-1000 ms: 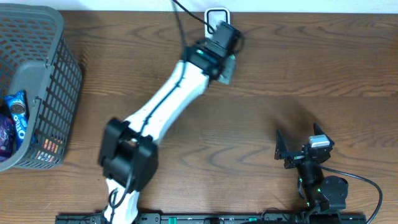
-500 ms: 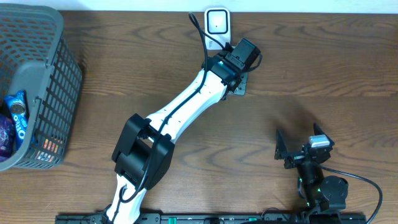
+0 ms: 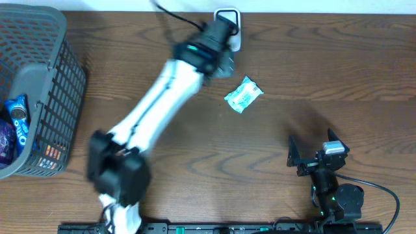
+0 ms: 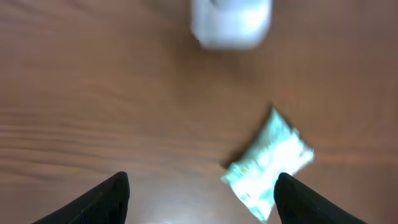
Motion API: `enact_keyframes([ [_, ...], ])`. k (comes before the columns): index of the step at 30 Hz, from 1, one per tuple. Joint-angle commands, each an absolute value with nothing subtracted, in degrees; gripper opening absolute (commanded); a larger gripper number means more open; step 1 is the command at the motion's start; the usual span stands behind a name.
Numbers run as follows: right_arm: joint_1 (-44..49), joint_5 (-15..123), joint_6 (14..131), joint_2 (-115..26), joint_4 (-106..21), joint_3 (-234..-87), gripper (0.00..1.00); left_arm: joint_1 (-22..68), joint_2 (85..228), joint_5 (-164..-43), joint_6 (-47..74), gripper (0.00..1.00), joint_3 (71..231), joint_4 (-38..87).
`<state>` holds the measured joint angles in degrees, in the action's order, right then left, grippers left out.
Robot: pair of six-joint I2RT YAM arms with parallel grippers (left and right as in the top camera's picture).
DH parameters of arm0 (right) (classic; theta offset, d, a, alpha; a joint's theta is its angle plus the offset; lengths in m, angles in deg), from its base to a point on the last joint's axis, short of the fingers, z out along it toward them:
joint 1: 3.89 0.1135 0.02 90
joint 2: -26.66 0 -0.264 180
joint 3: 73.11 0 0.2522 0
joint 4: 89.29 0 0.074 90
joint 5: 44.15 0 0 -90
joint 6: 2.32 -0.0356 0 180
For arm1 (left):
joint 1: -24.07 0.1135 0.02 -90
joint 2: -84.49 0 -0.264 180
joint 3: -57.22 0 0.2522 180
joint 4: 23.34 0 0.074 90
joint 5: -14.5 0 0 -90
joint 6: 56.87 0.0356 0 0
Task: Scan the item barcode
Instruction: 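Carry the wipes pack to the scanner and drop it on the table, then return the left gripper into the basket and grasp the purple liners pack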
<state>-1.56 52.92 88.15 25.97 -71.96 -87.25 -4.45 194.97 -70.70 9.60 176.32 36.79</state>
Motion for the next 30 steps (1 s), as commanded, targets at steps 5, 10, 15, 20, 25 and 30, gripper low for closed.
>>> enact_keyframes([
  [5,-0.8,53.47,88.39,26.27,-71.8,-87.23,0.99,14.13,177.39,-58.86,10.58,0.75,177.09,37.84],
  [10,-0.8,53.47,88.39,26.27,-71.8,-87.23,0.99,30.09,172.15,-51.93,10.58,0.75,177.09,37.06],
  [15,-0.8,53.47,88.39,26.27,-71.8,-87.23,0.99,44.84,172.61,-51.86,10.36,0.75,177.06,40.55],
  [20,-0.8,53.47,88.39,26.27,-71.8,-87.23,0.99,54.9,176.52,-51.84,6.6,0.75,176.47,44.66],
  [25,-0.8,53.47,88.39,26.27,-71.8,-87.23,0.99,61.23,182.79,-51.88,6.65,0.75,176.15,45.78],
  [30,-0.8,53.47,88.39,26.27,-71.8,-87.23,0.99,63.07,189.61,-52.08,9.2,0.75,176.15,47.02],
])
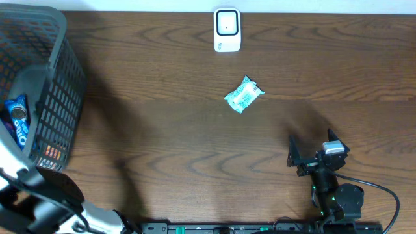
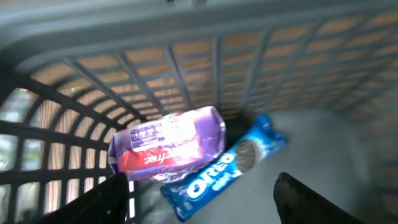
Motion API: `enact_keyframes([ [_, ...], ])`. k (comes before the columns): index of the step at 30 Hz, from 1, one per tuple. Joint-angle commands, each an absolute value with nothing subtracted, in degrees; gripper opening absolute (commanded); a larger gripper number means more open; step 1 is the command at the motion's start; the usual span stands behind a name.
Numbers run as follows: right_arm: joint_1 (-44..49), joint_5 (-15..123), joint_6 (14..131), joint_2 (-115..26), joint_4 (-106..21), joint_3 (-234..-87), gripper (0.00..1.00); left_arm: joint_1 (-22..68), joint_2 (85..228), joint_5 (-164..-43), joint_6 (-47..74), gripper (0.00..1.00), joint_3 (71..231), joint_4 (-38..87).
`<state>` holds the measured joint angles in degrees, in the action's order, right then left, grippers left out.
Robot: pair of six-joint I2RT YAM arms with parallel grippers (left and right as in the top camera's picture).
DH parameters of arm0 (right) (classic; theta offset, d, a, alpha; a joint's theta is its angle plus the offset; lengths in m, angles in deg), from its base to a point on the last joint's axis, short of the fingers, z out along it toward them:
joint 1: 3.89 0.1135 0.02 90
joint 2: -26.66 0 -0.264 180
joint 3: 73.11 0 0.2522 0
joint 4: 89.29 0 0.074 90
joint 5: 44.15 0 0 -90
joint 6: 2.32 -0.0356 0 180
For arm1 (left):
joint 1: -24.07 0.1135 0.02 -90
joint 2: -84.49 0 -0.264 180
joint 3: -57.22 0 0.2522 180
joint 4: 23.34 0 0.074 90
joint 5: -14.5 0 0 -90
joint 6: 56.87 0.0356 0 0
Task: Scan the item barcode
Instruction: 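Return the left gripper into the basket and grasp the purple liners pack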
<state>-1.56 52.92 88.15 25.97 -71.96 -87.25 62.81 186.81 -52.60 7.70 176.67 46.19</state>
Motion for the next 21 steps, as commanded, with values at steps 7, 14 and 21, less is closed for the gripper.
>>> enact_keyframes([
  [7,-0.8,53.47,88.39,26.27,-71.78,-87.23,0.99,63.29,198.99,-49.92,9.86,0.75,176.1,47.29],
  [14,-0.8,53.47,88.39,26.27,-71.8,-87.23,0.99,64.73,205.52,-47.38,4.46,0.75,176.1,47.11],
  [21,-0.8,53.47,88.39,26.27,-71.8,-87.23,0.99,66.0,208.41,-47.4,3.83,0.74,176.1,45.86],
])
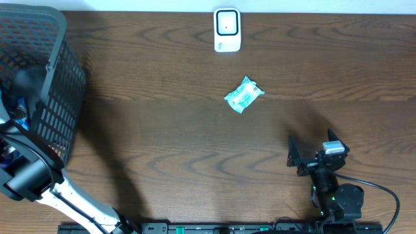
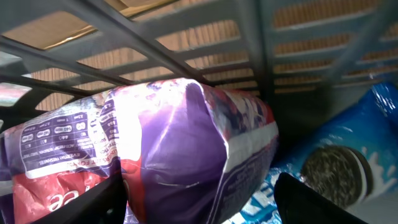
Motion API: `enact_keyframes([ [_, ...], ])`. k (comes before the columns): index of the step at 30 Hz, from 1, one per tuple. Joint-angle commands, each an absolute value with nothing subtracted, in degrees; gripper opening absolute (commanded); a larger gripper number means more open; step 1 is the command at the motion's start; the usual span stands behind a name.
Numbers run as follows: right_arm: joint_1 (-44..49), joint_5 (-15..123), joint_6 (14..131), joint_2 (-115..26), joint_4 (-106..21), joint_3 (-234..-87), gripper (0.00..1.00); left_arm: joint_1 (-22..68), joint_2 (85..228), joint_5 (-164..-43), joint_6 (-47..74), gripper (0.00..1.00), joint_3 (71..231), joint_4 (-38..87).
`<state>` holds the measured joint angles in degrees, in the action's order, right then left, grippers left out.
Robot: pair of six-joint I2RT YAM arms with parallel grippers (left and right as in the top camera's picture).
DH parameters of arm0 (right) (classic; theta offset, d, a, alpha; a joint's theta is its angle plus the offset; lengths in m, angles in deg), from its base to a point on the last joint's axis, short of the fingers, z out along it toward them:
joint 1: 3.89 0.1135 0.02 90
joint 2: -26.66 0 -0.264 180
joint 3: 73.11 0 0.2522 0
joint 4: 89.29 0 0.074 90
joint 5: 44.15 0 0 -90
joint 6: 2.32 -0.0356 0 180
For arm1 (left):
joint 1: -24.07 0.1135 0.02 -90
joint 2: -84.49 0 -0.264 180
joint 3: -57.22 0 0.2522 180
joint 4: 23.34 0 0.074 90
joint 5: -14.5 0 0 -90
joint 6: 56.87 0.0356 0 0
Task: Scan the item barcode
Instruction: 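Return the left gripper into the basket and grasp the purple liners pack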
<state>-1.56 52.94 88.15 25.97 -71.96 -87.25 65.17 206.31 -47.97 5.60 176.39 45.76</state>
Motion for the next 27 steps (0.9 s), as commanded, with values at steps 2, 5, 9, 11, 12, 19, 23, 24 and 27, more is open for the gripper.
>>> enact_keyframes([
  [2,-0.8,53.47,88.39,26.27,-71.8,-87.23,0.99,66.09,208.5,-47.4,3.85,0.6,176.1,45.95],
  [5,-0.8,53.47,88.39,26.27,-71.8,-87.23,0.99,66.11,208.36,-48.04,3.83,0.19,176.1,45.93],
  [9,-0.8,53.47,88.39,26.27,-71.8,-87.23,0.99,66.11,208.34,-48.01,3.85,0.08,176.1,46.17],
  [11,-0.8,53.47,88.39,26.27,-71.8,-87.23,0.99,66.11,207.95,-48.01,3.74,0.07,176.12,46.61],
  [12,-0.8,53.47,88.39,26.27,-71.8,-87.23,0.99,66.11,207.45,-48.01,2.91,0.08,176.12,46.98],
  [19,-0.8,53.47,88.39,26.27,-71.8,-87.23,0.99,64.49,196.76,-48.15,-2.8,0.08,176.23,47.24],
  [23,-0.8,53.47,88.39,26.27,-71.8,-87.23,0.99,62.5,187.16,-50.94,-2.73,0.07,176.23,44.4],
  [24,-0.8,53.47,88.39,26.27,-71.8,-87.23,0.99,61.96,184.72,-51.99,-2.73,0.07,176.23,43.7],
  [27,-0.8,53.47,88.39,26.27,-71.8,-87.23,0.99,59.7,177.44,-54.16,-2.25,0.07,176.21,41.49],
])
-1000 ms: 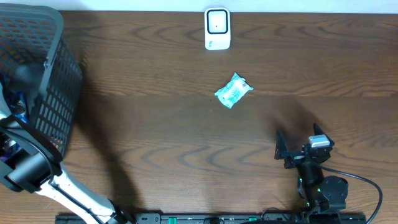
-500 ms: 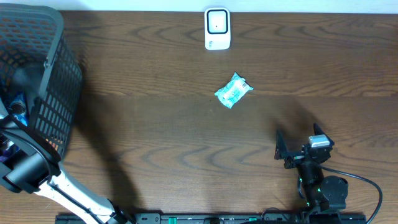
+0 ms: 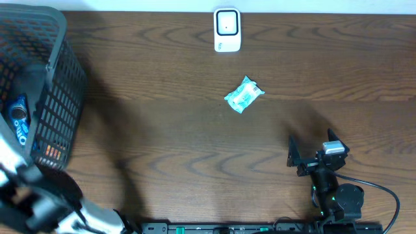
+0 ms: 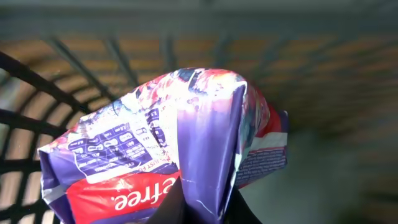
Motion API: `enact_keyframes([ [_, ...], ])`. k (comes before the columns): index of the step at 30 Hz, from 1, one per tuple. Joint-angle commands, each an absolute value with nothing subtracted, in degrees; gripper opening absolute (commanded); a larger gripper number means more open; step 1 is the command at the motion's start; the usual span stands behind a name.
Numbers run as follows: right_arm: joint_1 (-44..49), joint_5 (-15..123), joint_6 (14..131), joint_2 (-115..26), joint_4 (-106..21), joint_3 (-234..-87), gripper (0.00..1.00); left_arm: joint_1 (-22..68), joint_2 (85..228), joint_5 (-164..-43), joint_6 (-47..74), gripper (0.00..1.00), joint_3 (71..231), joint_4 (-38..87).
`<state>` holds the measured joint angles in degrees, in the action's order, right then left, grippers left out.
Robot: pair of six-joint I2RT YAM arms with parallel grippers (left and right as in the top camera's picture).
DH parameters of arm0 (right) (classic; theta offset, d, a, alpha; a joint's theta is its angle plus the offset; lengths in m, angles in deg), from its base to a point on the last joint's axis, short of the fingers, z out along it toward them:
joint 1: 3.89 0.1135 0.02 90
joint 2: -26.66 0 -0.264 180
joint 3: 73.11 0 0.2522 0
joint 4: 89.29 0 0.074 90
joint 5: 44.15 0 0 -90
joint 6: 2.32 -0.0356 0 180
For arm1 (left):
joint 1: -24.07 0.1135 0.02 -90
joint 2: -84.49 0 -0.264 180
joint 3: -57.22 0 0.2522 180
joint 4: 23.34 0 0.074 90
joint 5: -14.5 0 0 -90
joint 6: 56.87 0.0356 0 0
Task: Scan the item barcode
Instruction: 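Return the left gripper into the basket and grasp the purple liners pack, then carry the purple liners pack to the scanner with the left gripper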
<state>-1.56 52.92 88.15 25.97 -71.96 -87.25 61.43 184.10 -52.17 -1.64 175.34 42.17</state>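
Observation:
In the left wrist view a purple snack bag with a red band (image 4: 168, 149) fills the frame. My left gripper (image 4: 202, 208) is shut on a fold of its lower edge, one dark fingertip (image 4: 169, 210) on each side. The grey basket (image 3: 45, 71) shows blurred behind the bag. Overhead, the left arm (image 3: 29, 195) is a blur at the basket's near side, and the bag itself is hidden. The white scanner (image 3: 227, 29) lies at the table's far edge. My right gripper (image 3: 298, 158) rests at the near right, and its jaws cannot be made out.
A blue Oreo pack (image 3: 17, 121) lies in the basket. A small green-white packet (image 3: 244, 94) lies on the brown table (image 3: 195, 143) just in front of the scanner. The basket's mesh walls stand tall around the left gripper.
My left gripper was open around the purple bag low in the basket. Now it is shut on the bag, which hangs higher against the basket wall.
My left gripper was open near the scanner, with the green packet on the table below it. Then it was over the basket, looking at the purple bag and the Oreo pack. Then it was close around the purple bag, and now it holds it.

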Motion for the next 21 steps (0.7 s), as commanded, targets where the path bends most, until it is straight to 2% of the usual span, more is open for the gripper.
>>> enact_keyframes([
  [1,-0.8,53.47,88.39,26.27,-71.8,-87.23,0.99,58.81,175.36,-54.53,-2.23,0.07,176.23,41.1],
  [5,-0.8,53.47,88.39,26.27,-71.78,-87.23,0.99,53.69,167.78,-58.24,-0.85,0.07,176.21,39.22],
  [11,-0.8,53.47,88.39,26.27,-71.8,-87.23,0.99,40.71,161.15,-68.73,10.86,0.07,176.21,34.59],
  [16,-0.8,53.47,88.39,26.27,-71.8,-87.23,0.99,26.94,161.26,-76.71,19.19,0.07,176.21,33.1],
  [21,-0.8,53.47,88.39,26.27,-71.8,-87.23,0.99,15.55,165.53,-78.09,19.63,0.08,176.21,33.45],
])
